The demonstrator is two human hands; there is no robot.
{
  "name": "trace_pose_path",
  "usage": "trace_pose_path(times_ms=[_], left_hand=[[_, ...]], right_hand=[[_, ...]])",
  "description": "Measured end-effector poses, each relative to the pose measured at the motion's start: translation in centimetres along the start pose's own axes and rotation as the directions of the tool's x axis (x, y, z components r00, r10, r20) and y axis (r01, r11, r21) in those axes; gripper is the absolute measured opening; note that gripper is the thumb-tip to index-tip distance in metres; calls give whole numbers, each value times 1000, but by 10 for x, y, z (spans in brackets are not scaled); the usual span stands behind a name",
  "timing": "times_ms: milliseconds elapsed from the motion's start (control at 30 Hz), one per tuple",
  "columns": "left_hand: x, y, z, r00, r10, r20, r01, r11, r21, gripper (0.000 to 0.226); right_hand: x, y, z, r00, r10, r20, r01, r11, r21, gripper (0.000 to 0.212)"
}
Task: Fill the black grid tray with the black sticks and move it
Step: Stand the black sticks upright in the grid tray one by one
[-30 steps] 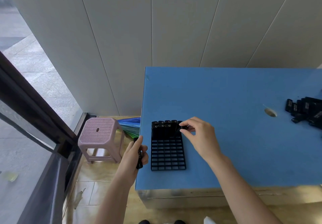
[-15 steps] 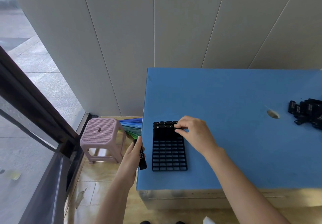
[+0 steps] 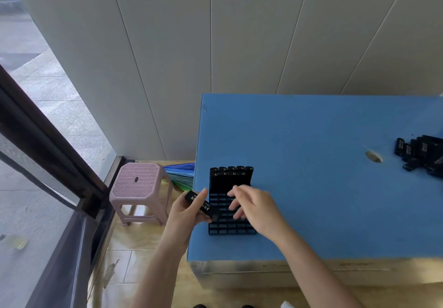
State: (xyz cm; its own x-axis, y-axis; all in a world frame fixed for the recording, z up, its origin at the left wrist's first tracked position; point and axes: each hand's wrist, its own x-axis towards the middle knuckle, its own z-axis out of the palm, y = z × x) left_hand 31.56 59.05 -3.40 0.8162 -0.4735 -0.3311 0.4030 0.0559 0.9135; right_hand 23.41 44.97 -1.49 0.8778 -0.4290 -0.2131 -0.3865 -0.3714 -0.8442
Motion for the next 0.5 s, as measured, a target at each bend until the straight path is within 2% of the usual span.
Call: trace_pose_path(times_ms=[100, 167, 233, 333, 433, 500], left_hand=[[0, -1, 3, 997, 77, 9, -78, 997, 15, 16], [1, -3, 5, 991, 130, 24, -131, 990, 58, 16], [0, -4, 9, 985, 165, 49, -169, 980, 108, 16], [0, -8, 11, 977, 194, 82, -205, 967, 153, 19], [3, -10, 8, 968, 225, 115, -248, 933, 260, 25], [3, -11, 7, 955, 273, 114, -296, 876, 380, 22]], right_hand=[[-9, -7, 8, 963, 194, 188, -224, 962, 156, 41], [-13, -11, 11, 944, 221, 245, -273, 940, 204, 33], [-14, -11, 13, 945, 222, 241, -285, 920, 270, 26], [-10, -6, 13, 955, 226, 190, -283, 886, 367, 26], [-8, 2, 6, 968, 207, 142, -241, 920, 307, 18], [-7, 8, 0, 984, 164, 68, -176, 944, 279, 9]])
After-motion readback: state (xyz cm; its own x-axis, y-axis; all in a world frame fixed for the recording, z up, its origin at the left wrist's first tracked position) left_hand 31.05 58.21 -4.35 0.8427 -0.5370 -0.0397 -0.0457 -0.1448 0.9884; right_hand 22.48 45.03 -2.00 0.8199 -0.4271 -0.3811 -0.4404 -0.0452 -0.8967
